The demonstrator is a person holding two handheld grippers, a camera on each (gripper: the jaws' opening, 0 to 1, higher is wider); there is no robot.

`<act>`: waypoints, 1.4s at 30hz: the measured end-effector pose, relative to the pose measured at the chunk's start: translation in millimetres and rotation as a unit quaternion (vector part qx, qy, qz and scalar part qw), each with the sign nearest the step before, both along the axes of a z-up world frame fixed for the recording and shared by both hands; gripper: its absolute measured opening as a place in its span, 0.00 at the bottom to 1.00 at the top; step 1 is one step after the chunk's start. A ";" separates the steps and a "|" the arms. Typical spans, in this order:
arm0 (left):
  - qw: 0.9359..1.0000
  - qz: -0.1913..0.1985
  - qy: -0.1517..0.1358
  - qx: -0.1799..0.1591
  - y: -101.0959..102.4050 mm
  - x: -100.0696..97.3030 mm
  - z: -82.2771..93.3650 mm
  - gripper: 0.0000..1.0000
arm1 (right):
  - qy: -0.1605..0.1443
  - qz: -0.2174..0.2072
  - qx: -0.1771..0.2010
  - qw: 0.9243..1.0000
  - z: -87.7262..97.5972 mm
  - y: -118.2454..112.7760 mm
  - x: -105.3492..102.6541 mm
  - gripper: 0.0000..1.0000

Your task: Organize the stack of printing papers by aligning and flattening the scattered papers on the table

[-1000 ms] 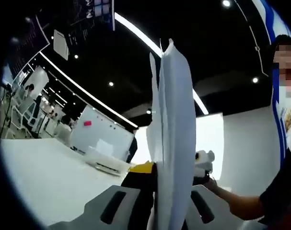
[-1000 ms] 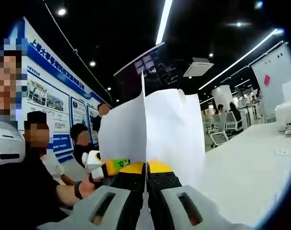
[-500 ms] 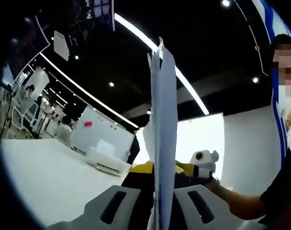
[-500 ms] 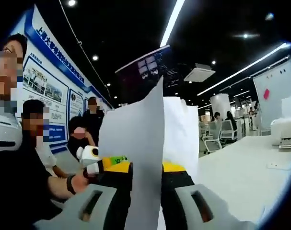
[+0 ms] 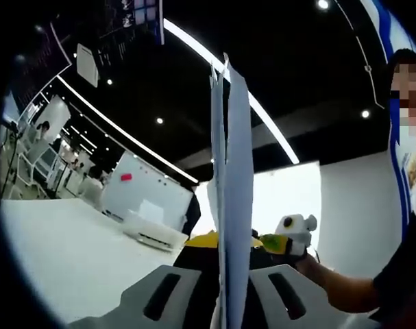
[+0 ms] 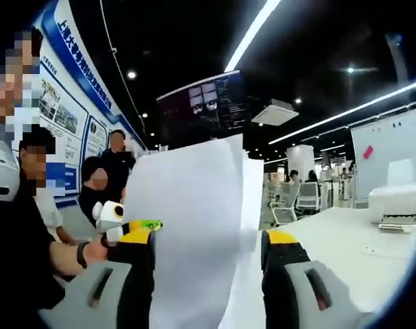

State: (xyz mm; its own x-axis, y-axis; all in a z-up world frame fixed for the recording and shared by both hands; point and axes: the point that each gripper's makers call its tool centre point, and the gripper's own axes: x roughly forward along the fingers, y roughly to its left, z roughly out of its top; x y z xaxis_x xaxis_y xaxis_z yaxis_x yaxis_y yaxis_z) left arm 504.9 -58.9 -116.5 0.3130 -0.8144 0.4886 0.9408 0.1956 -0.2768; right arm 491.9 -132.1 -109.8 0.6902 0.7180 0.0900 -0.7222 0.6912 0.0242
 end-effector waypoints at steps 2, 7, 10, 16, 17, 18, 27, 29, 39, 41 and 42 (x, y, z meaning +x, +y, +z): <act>1.000 0.001 -0.001 0.000 0.2 0.3 -0.1 0.06 | 0.003 -0.003 0.002 1.000 -0.7 -1.5 0.0 0.66; 1.000 0.002 0.000 0.000 0.9 1.1 -0.4 0.06 | 0.003 -0.013 -0.003 1.000 -2.6 -4.4 0.9 0.72; 1.000 0.004 -0.001 0.001 1.2 0.9 -0.2 0.06 | 0.003 -0.020 -0.009 1.000 -2.9 -7.3 0.1 0.75; 1.000 0.005 0.000 0.001 1.9 1.4 -0.4 0.06 | 0.003 -0.037 -0.016 0.999 -3.5 -18.5 -0.1 0.78; 1.000 0.005 0.000 0.001 1.9 1.4 -0.4 0.06 | 0.003 -0.040 -0.017 0.999 -3.6 -20.6 -0.3 0.78; 1.000 0.005 0.000 0.001 2.0 1.5 -0.4 0.06 | 0.003 -0.041 -0.016 0.999 -3.6 -22.8 -0.7 0.78; 1.000 0.007 0.002 0.000 3.1 1.4 -1.0 0.06 | 0.005 -0.057 -0.010 0.998 -3.1 -37.8 -6.1 0.81; 1.000 0.007 0.002 0.000 3.1 1.6 -1.0 0.06 | 0.005 -0.060 -0.010 0.998 -3.7 -39.2 -8.0 0.82; 1.000 0.010 0.007 -0.002 2.4 3.1 -1.5 0.06 | 0.008 -0.092 -0.011 0.996 -7.1 -66.4 -13.7 0.83; 1.000 0.011 0.008 -0.003 2.7 3.8 -1.7 0.06 | 0.008 -0.098 -0.008 0.995 -6.6 -71.3 -13.4 0.83; 1.000 0.011 0.009 -0.003 2.5 3.8 -1.8 0.06 | 0.008 -0.099 -0.006 0.995 -6.1 -72.7 -13.9 0.83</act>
